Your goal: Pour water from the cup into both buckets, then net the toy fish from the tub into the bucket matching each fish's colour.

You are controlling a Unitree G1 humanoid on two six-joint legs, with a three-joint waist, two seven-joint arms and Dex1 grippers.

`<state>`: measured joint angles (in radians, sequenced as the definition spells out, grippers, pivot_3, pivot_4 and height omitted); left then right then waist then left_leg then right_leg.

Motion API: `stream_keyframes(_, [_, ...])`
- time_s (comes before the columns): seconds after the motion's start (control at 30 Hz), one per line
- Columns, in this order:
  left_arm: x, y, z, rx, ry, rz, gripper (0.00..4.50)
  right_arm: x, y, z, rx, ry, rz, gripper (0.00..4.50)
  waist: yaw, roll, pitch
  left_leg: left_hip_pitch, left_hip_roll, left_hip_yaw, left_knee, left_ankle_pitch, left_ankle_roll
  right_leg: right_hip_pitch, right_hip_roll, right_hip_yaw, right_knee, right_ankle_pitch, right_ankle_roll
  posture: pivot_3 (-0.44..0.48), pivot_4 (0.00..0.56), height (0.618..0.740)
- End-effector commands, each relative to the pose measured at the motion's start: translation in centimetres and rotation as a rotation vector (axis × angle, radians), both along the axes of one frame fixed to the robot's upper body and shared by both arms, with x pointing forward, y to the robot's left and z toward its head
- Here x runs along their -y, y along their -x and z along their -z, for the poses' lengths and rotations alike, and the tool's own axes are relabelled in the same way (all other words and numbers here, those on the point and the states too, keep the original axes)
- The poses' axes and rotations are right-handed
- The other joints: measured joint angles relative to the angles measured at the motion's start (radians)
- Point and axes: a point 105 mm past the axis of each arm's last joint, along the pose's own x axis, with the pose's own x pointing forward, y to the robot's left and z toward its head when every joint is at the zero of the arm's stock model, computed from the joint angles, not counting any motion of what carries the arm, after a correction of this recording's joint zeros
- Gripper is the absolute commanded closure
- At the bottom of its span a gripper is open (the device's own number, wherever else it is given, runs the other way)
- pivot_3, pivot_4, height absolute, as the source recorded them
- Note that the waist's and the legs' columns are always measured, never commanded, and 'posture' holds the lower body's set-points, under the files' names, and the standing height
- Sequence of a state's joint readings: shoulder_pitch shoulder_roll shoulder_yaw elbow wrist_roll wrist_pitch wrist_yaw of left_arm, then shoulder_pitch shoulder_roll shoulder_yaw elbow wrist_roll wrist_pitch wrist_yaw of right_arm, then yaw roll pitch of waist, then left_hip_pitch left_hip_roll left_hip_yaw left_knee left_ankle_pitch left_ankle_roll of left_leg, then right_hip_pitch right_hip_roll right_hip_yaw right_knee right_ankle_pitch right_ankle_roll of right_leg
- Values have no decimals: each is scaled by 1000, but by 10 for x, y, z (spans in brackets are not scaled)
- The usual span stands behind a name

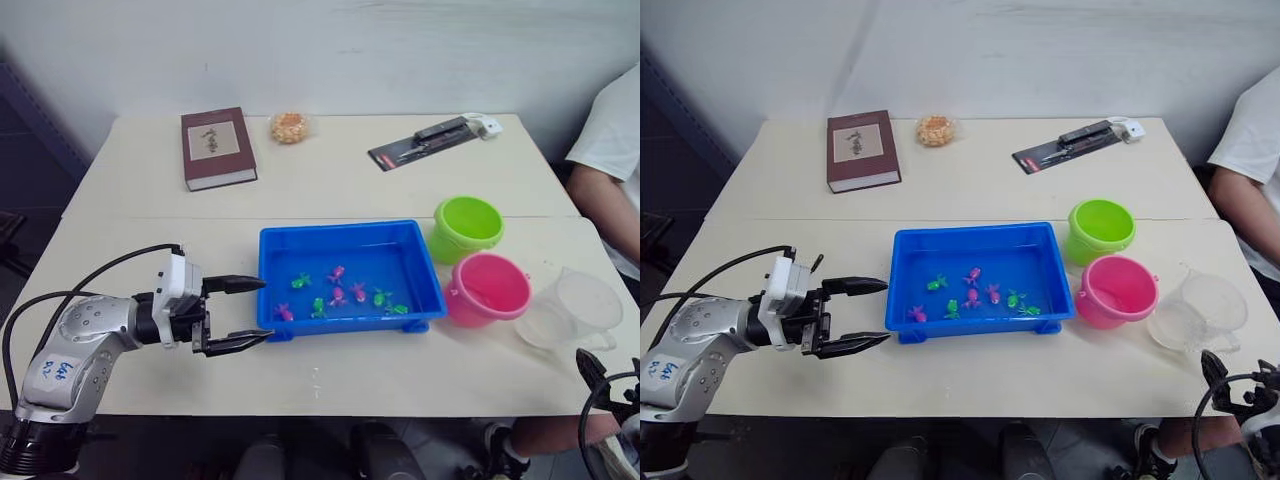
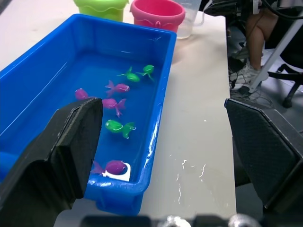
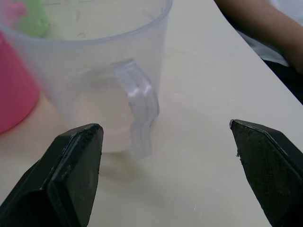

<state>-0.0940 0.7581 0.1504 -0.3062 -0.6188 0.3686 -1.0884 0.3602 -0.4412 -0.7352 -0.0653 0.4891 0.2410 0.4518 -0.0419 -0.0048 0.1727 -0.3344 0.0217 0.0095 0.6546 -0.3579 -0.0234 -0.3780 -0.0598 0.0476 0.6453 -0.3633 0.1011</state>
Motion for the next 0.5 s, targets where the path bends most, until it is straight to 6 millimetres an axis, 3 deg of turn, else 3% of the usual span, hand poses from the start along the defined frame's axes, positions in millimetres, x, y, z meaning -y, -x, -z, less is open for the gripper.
stream_keyframes(0.03, [2, 10, -5, 9, -10, 29, 82, 5, -3, -5, 1, 57, 5, 0, 3, 0, 0, 0, 0, 0, 0, 0, 0, 0, 0, 0, 0, 0, 0, 0, 150, 740])
stream_keyframes(0.5, [7, 8, -10, 46, 19, 0, 82, 37, -1, 3, 60, 26, 191, 0, 8, 0, 0, 0, 0, 0, 1, -1, 3, 0, 0, 0, 0, 0, 0, 0, 150, 740])
